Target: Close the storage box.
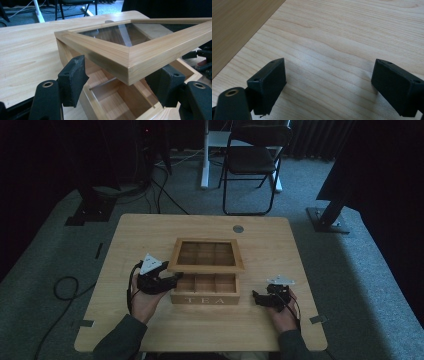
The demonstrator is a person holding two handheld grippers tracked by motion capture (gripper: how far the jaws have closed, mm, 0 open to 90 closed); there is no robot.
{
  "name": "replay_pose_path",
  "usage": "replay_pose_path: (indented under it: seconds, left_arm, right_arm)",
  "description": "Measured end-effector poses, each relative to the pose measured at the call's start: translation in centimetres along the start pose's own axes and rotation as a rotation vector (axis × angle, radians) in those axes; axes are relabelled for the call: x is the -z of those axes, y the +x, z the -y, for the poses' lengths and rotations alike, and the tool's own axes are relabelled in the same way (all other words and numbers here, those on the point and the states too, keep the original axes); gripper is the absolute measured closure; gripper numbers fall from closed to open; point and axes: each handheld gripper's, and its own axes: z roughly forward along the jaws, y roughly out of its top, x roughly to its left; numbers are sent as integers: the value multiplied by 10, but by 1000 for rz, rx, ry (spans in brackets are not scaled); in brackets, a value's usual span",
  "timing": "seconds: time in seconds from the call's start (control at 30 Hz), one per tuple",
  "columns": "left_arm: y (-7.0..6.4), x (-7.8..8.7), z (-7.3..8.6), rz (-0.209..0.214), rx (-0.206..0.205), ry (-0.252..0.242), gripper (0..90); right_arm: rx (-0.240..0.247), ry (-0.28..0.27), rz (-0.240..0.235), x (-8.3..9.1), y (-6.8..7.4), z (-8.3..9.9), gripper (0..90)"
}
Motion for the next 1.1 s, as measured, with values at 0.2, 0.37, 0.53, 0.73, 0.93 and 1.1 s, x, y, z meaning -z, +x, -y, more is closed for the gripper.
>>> replay_pose_path:
  seconds: [0.2, 0.37, 0.53, 0.73, 0.93, 1.1]
  left_arm:
    - [-1, 2, 13, 4, -5, -4, 333]
    - [-3, 4, 21, -2, -1, -16, 334]
    - [-5, 5, 27, -8, -3, -5, 335]
    - [-7, 2, 36, -12, -21, 31, 353]
    - [-9, 2, 41, -9, -30, 44, 397]
    - [-10, 2, 47, -11, -29, 67, 403]
  right_arm:
    - [-1, 1, 0, 0, 0, 0, 119]
    - [-1, 1, 0, 0, 0, 0, 119]
    - [0, 1, 0, 0, 0, 0, 119]
    - [0, 1, 0, 0, 0, 0, 120]
    - [0, 1, 0, 0, 0, 0, 120]
    - [0, 1, 0, 0, 0, 0, 119]
